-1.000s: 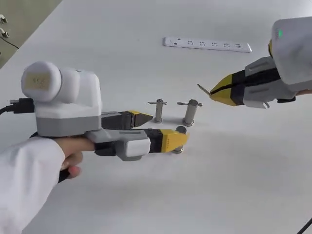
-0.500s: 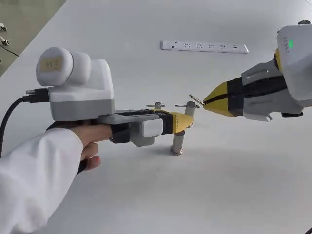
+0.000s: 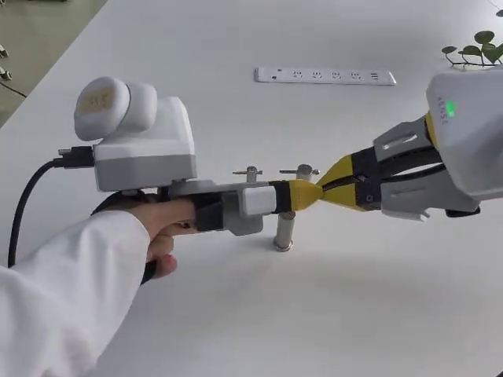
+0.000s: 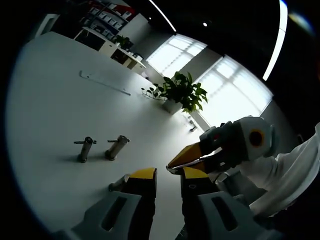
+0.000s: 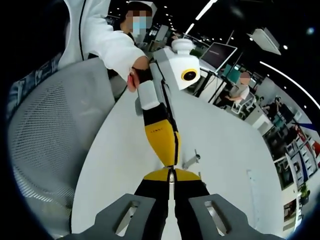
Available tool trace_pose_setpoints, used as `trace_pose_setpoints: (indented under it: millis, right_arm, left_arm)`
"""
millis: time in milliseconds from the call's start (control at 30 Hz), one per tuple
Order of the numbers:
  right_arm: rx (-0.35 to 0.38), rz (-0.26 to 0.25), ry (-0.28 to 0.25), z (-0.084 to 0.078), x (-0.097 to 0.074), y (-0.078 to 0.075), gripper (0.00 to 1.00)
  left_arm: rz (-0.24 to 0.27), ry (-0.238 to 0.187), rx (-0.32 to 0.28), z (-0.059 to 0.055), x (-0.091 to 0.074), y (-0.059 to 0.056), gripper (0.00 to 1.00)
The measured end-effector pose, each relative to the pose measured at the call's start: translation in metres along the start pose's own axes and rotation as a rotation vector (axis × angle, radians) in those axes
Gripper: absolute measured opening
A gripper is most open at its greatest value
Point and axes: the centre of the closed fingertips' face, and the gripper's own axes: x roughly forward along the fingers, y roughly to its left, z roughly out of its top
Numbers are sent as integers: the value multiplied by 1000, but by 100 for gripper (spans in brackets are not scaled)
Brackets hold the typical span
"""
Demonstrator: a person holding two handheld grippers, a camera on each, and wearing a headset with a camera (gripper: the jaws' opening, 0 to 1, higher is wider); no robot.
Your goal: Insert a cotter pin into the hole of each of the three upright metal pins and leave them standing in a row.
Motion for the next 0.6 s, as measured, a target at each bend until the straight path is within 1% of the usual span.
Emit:
trace_pose_setpoints:
  millis: [133,233,367,467,500,533,600]
  right_arm:
    - [-15,3,12,-3,2,0,0]
    - [-25,9,20,-4,3,1,0]
    - [-34,16,23,-3,4,3,0]
    - [-39,19,25,-3,5,4,0]
    - [-40,21,26,-2,5,4,0]
    - [-44,23,29,-3,5,4,0]
    - [-47,29,31,-4,6,6,0]
  left_arm:
    - [8,20,-14,-3,-1,2,12]
    - [8,28,-33,-5,-1,2,11]
    - [7,48,-38,-8,0,2,9]
    - [-6,55,-56,-9,-1,0,3]
    - [-7,59,-55,-9,-1,0,2]
    - [-4,66,-25,-10,-1,2,2]
    - [-4,78,-29,-12,-2,1,1]
